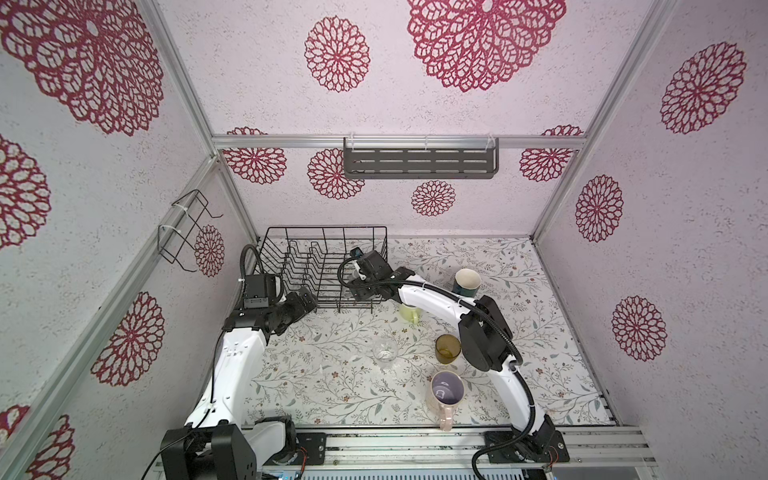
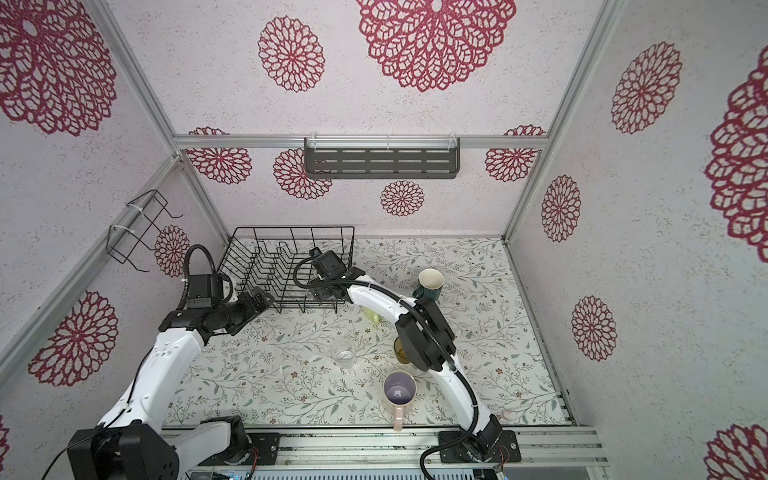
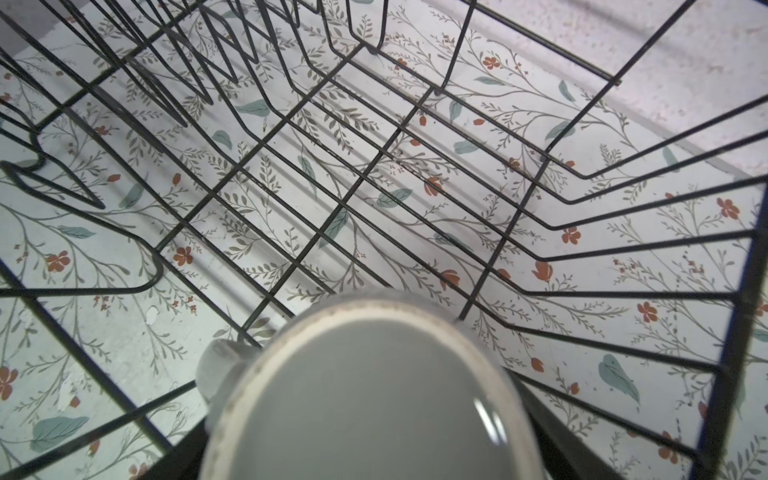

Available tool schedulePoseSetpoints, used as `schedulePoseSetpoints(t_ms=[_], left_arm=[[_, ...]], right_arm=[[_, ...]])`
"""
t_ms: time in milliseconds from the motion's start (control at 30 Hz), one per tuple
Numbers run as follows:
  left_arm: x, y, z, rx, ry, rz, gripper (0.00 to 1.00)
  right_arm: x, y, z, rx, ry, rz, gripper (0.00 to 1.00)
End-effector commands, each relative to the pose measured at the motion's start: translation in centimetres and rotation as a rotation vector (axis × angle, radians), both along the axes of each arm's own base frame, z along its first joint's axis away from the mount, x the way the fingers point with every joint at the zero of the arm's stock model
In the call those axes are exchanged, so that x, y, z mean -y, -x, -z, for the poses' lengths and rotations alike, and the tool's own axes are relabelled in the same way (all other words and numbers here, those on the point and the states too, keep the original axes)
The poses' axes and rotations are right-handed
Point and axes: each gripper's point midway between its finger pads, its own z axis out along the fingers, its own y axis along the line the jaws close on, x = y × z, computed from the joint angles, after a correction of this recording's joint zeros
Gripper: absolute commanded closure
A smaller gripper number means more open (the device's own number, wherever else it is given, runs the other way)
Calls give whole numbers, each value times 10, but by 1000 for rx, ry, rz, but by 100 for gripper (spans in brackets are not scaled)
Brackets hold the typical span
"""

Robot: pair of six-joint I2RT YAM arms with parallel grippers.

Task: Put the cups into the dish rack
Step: 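Lower the grey mug further down between the rack wires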

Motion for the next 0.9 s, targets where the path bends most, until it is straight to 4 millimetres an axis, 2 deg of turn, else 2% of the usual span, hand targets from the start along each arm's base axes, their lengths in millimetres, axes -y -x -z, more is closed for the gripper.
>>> schedulePoseSetpoints(t_ms=[0, 233, 500, 700, 867], left_arm=[[-1, -4, 1, 11, 11, -6, 3], [-2, -6, 2, 10, 5, -7, 3], [5, -16, -4, 39, 37, 29, 0], [8, -18, -1, 32, 58, 37, 1], [7, -16, 2, 21, 54, 31, 1]], right_arm=[[10, -10, -19, 41, 24, 13, 15], [16, -3, -23, 1, 69, -4, 14], [24, 8, -10, -89, 122, -35, 16], [21, 9, -25, -76, 91, -46, 18], [21, 13, -28, -97, 80, -77, 18]])
